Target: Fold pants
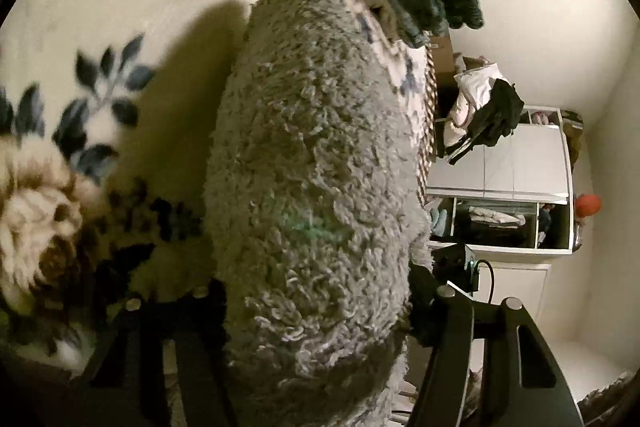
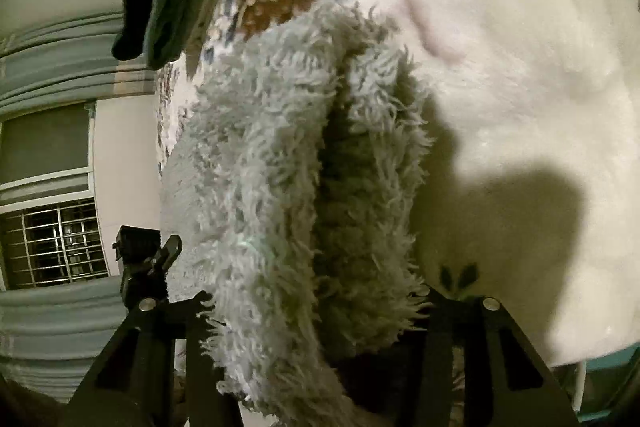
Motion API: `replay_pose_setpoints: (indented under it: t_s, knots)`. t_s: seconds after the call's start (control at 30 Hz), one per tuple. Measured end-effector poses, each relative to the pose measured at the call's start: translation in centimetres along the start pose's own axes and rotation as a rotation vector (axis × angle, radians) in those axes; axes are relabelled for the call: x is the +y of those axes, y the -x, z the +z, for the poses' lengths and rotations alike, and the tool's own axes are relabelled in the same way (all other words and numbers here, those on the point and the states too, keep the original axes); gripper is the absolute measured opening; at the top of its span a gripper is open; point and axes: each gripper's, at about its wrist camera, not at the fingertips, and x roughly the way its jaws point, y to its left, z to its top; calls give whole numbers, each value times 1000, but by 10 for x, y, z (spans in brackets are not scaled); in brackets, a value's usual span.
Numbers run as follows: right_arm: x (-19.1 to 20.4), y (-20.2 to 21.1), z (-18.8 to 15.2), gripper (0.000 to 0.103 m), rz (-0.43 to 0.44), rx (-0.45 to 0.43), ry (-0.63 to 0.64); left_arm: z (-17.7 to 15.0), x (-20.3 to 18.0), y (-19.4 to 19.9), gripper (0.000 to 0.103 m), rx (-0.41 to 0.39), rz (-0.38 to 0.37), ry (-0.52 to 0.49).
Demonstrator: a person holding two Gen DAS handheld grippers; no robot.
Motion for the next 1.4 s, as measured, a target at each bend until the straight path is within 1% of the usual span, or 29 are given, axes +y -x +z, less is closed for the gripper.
replay_pose_setpoints:
  t_s: [0.03,0.13,0.17,0.3,0.4,0.5,0.57,0.63,0.67,0.7,0.73,0.77,0.8,0.83,0.87,0.9,0.97,1.0,1.07,1.1,1.17,1.23,1.3,1.33,1.37,1.4]
  knots:
    - [0,6,-3,48,2,-4,0,2,-9,3,60,-2,5,-14]
    - [18,31,-2,47,15,-25,-1,10,-34,6,60,-9,7,-33]
    - [21,48,-1,46,23,-32,4,14,-45,9,60,-15,11,-42]
    - [72,87,15,46,46,-68,54,38,-89,26,60,-37,18,-87]
    - [121,121,40,45,56,-105,107,61,-127,40,60,-50,6,-128]
    - [169,148,74,45,62,-144,145,94,-170,47,58,-60,-13,-179]
    - [203,165,102,45,59,-173,177,119,-194,51,58,-72,-48,-198]
    - [234,167,129,45,41,-189,200,151,-220,55,58,-92,-105,-216]
    - [244,161,145,45,12,-171,202,167,-228,55,58,-90,-95,-227]
    - [247,153,157,45,-33,-145,195,178,-226,56,58,-88,-81,-241]
    - [240,143,167,46,-86,-114,176,192,-225,51,58,-82,-53,-258]
    - [218,130,175,51,-124,-69,119,201,-223,45,58,-69,-19,-265]
    - [198,123,176,51,-141,-46,74,211,-215,36,58,-47,31,-266]
    - [178,114,176,51,-168,-35,30,219,-207,26,58,-23,63,-260]
    - [150,105,170,51,-196,-22,-29,226,-192,15,60,4,85,-244]
    - [127,100,162,51,-201,-9,-88,227,-182,10,60,20,105,-231]
    - [83,89,139,51,-175,8,-203,228,-156,-6,61,69,168,-208]
    - [69,85,130,51,-162,14,-243,225,-142,-10,70,84,193,-202]
    - [41,78,107,51,-110,9,-319,220,-122,-20,79,111,241,-187]
    - [35,77,100,51,-88,-1,-338,216,-106,-26,79,139,259,-167]
    - [25,70,86,50,-40,-24,-373,206,-87,-39,79,184,262,-141]
    - [21,62,75,50,-3,-37,-398,197,-84,-46,82,210,257,-140]
    - [24,54,62,49,24,-55,-406,188,-88,-49,83,222,264,-170]
    - [28,53,58,49,54,-68,-418,186,-92,-48,83,223,271,-189]
    - [18,49,54,48,92,-80,-428,184,-96,-46,83,225,276,-202]
    - [20,50,51,48,133,-92,-435,187,-102,-42,83,220,276,-206]
